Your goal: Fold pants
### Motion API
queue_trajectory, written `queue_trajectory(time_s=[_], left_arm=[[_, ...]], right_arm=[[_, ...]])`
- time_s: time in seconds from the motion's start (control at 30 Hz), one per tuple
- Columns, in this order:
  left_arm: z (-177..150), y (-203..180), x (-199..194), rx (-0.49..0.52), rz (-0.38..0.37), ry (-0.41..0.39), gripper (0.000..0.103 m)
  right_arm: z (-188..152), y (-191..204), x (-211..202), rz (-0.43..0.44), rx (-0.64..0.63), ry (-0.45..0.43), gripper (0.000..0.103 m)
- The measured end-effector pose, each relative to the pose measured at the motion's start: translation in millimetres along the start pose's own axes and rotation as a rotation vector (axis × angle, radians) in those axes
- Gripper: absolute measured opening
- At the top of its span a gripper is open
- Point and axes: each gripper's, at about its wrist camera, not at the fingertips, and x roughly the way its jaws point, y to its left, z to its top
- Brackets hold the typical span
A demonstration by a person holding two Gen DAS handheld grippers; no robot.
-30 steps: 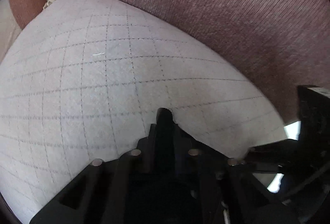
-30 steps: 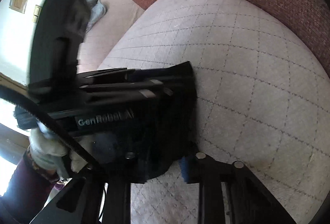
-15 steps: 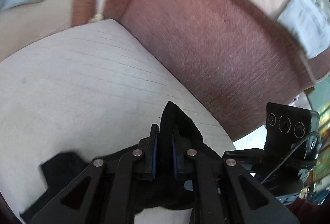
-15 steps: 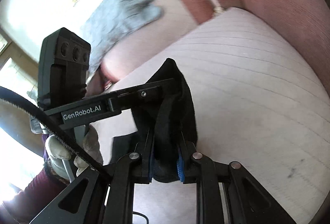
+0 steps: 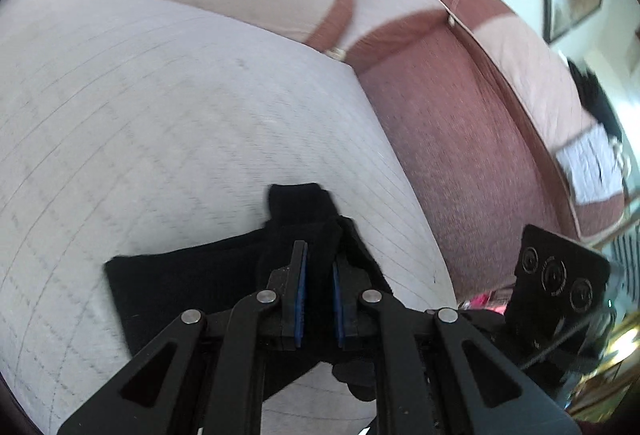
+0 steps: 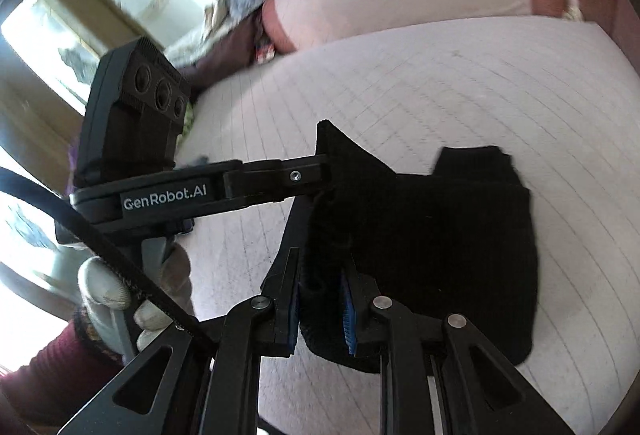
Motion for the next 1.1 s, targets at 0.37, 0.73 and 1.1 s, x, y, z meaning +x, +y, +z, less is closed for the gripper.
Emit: queue_trajectory(time_s=[0.37,0.73,1.1], left_arm=[[-17,76,-19,-0.179,-0.012,-0.061,0.011],[-29,103,-67,-0.279,0.048,-0.149,0.026],[-35,53,-56,-0.179,0.113,-0.109,0.050]], right_arm=[[-13,37,54,-0.052,-0.066,0.053,0.020],[-22,67,50,0.021,-0.172,0.000,0.073],[-3,-47,-72,-0.094,0.092,-0.201,0.073]])
